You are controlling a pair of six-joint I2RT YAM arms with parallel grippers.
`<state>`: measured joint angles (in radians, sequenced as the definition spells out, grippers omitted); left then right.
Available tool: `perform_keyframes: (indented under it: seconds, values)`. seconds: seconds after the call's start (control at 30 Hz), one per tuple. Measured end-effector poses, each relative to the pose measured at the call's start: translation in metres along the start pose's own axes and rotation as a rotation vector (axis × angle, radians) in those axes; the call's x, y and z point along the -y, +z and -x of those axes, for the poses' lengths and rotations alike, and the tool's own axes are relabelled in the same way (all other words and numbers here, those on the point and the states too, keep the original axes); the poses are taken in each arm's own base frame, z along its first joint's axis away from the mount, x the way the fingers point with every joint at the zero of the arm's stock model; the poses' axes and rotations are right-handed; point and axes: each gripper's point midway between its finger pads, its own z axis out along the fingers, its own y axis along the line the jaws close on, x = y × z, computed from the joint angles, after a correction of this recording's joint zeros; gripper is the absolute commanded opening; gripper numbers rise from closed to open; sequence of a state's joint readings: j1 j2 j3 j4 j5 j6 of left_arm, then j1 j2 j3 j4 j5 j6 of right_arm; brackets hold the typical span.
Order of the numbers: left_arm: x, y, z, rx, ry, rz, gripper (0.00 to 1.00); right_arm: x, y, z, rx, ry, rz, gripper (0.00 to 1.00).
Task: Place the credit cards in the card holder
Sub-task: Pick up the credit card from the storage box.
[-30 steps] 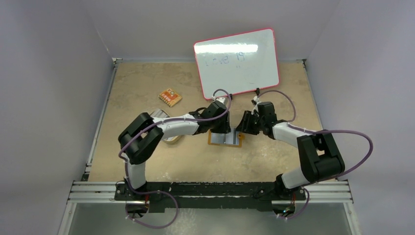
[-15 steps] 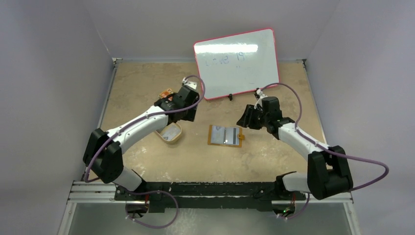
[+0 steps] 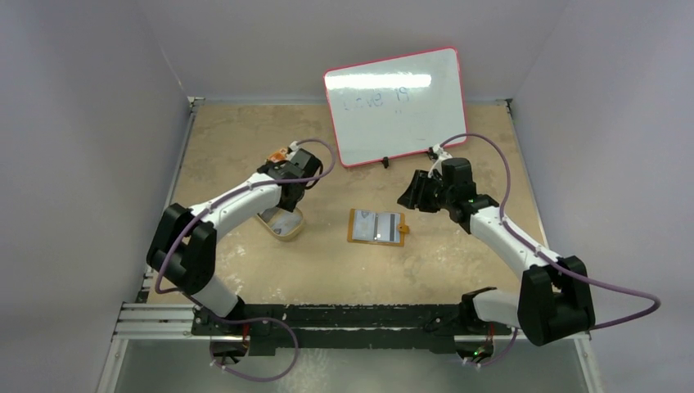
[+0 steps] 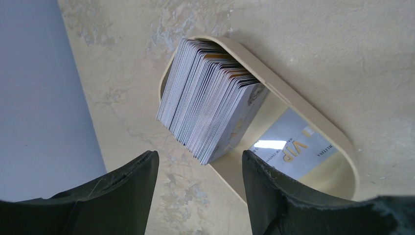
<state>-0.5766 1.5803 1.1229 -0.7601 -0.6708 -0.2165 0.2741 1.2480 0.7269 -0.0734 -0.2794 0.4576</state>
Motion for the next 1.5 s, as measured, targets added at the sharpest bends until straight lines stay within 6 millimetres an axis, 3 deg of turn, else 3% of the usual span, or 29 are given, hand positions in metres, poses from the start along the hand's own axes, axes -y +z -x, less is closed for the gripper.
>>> perform_keyframes:
  seconds: [0.43,0.77,1.5]
  values:
    - [0.017,0.039,-0.031,-0.166,0.176,0.055,0.62,-0.002,-0.001,0.002,0.008,0.003,0.006,0.48]
    - [0.003,0.038,-0.02,-0.14,0.178,0.138,0.56,-0.003,0.0,0.002,0.005,0.003,0.014,0.48]
    - [0.004,0.037,-0.016,-0.158,0.19,0.131,0.24,-0.005,0.001,0.001,-0.006,0.005,0.027,0.48]
